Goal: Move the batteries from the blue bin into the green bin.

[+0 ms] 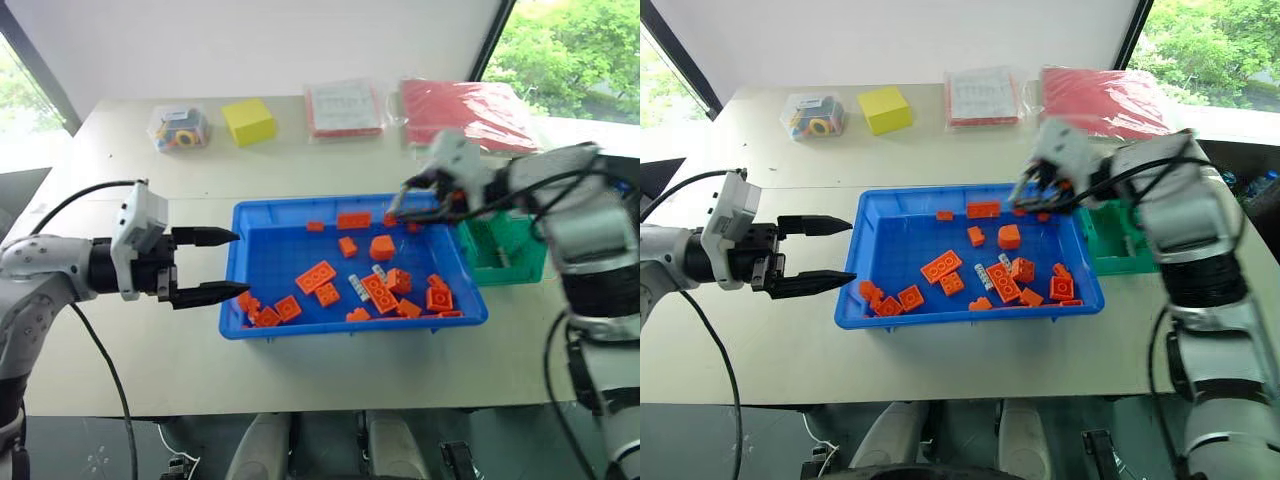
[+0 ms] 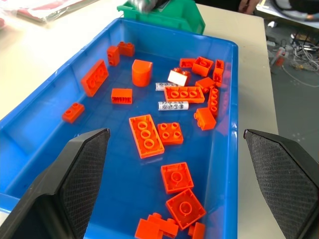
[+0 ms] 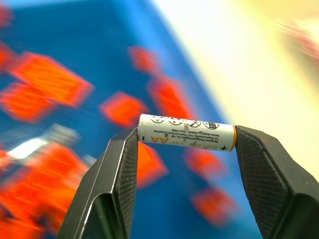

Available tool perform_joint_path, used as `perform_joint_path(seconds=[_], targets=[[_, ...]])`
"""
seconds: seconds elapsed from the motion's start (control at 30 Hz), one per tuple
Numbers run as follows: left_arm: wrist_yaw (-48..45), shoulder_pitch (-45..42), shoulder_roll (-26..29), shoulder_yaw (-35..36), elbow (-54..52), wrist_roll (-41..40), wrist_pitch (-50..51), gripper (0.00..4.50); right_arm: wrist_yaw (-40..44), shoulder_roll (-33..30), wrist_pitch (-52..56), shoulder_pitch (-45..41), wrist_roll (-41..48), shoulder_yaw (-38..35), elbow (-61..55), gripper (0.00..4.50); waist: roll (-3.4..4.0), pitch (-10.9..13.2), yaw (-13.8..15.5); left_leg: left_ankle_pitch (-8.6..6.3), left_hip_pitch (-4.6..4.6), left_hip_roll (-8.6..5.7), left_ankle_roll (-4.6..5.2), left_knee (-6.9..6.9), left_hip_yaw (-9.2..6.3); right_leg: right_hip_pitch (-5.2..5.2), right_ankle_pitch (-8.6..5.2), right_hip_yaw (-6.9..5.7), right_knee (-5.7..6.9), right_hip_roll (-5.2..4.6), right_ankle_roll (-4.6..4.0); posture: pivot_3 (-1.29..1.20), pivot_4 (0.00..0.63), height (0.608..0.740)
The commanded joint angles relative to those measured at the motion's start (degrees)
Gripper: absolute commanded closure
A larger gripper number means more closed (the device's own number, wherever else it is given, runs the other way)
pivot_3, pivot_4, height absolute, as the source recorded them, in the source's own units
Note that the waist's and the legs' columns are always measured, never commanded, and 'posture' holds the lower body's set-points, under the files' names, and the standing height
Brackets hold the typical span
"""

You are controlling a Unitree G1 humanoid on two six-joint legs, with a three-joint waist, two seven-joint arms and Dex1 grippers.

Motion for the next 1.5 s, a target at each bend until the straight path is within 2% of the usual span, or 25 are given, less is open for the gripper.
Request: perform_joint_path(seconds=[0.03, 0.13, 0.27, 0.3, 0.47, 0.53, 0.67, 0.87, 1.07, 1.23, 1.5], targets=[[-0.67, -1.62, -0.51, -0.51, 0.47, 0.44, -1.46, 0.0, -3.61, -4.88, -0.83, 4.34, -1.02, -4.43, 1.28, 2.22, 0.02, 0.01, -0.15, 0.0, 0.0, 0.0, 0.0, -0.03, 0.01, -0.01, 0.0, 0.02, 0.0, -0.01, 0.0, 0.0, 0.15, 0.736], [-1.19, -3.13, -1.0, -1.75, 1.69, 1.04, -2.1, 0.0, -6.18, -7.54, -2.63, 8.05, -1.18, -6.03, 2.44, 2.22, 0.07, 0.04, -0.4, 0.01, -0.01, 0.01, 0.01, -0.04, 0.06, -0.05, 0.0, 0.03, 0.03, -0.02, 0.0, 0.0, 0.15, 0.736], [-1.98, -5.54, -1.76, -3.37, 3.38, 1.91, -2.7, 0.0, -9.19, -7.45, -5.2, 10.57, -1.63, -5.45, 3.37, 0.26, 0.08, 0.04, -0.76, 0.01, 0.03, 0.06, 0.02, -0.01, 0.19, -0.07, 0.01, 0.04, 0.09, 0.01, 0.01, 0.0, 0.15, 0.736], [-2.15, -6.03, -1.94, -3.64, 3.66, 2.12, -2.77, 0.0, -9.98, -7.06, -5.71, 10.57, -1.63, -5.33, 3.3, 0.05, 0.08, 0.04, -0.71, 0.01, 0.03, 0.07, 0.02, 0.0, 0.19, -0.07, 0.01, 0.03, 0.1, 0.03, 0.01, 0.0, 0.15, 0.736], [-2.63, -7.58, -2.32, -4.17, 4.78, 2.51, -2.84, 0.0, -9.91, -3.54, -5.43, 7.32, 3.87, -7.27, 0.51, 0.05, 0.07, 0.04, -0.51, 0.01, 0.02, 0.06, 0.02, 0.05, 0.19, -0.04, 0.01, 0.03, 0.09, 0.03, 0.02, 0.0, 0.15, 0.736], [-2.89, -7.93, -2.35, -4.29, 5.21, 2.69, -2.86, 0.0, -6.3, -2.32, -6.98, 6.1, 8.14, -7.17, -1.94, 0.05, 0.08, 0.04, -0.5, 0.01, 0.02, 0.06, 0.02, 0.05, 0.18, -0.04, 0.01, 0.04, 0.1, 0.04, 0.02, 0.0, 0.15, 0.736], [-3.0, -8.29, -2.43, -4.46, 5.29, 2.89, -2.79, 0.0, 4.05, -0.61, -15.77, 4.01, 11.97, -0.8, -3.51, 0.05, 0.07, 0.04, -0.55, 0.01, 0.02, 0.07, 0.03, 0.03, 0.14, -0.03, 0.01, 0.02, 0.08, 0.07, 0.03, 0.0, 0.15, 0.736], [-1.63, -7.66, -2.32, -3.56, 3.26, 2.0, -1.78, 0.0, 15.61, 3.47, -32.11, 0.09, 6.18, 12.64, 3.67, 0.05, 0.04, 0.05, -0.52, 0.01, 0.04, 0.06, 0.03, 0.11, 0.13, 0.03, 0.03, 0.02, 0.08, 0.08, 0.07, 0.0, 0.15, 0.736], [0.7, -5.24, -1.53, -0.32, 0.53, 0.6, -0.12, 0.0, 20.23, 9.91, -44.87, -5.51, -0.51, 21.31, 15.77, 0.05, 0.03, 0.06, -0.63, 0.01, 0.05, 0.06, 0.02, 0.1, 0.11, 0.0, 0.03, 0.02, 0.09, 0.1, 0.08, 0.0, 0.15, 0.736], [3.34, -0.81, -1.23, 3.6, -3.73, -1.13, 1.6, 0.0, 21.23, 14.83, -51.3, -8.21, -3.89, 24.47, 24.07, 0.05, 0.03, 0.06, -0.73, 0.02, 0.06, 0.07, 0.01, 0.07, 0.07, -0.01, 0.03, 0.02, 0.1, 0.13, 0.07, 0.0, 0.15, 0.736], [5.82, 2.72, -0.79, 6.96, -6.76, -2.94, 2.92, 0.0, 22.47, 18.18, -58.28, -9.23, -7.19, 25.9, 30.9, 0.05, 0.02, 0.05, -0.43, 0.04, 0.06, 0.03, -0.04, 0.1, 0.02, 0.03, 0.04, 0.02, 0.1, 0.13, 0.07, 0.0, 0.15, 0.736]])
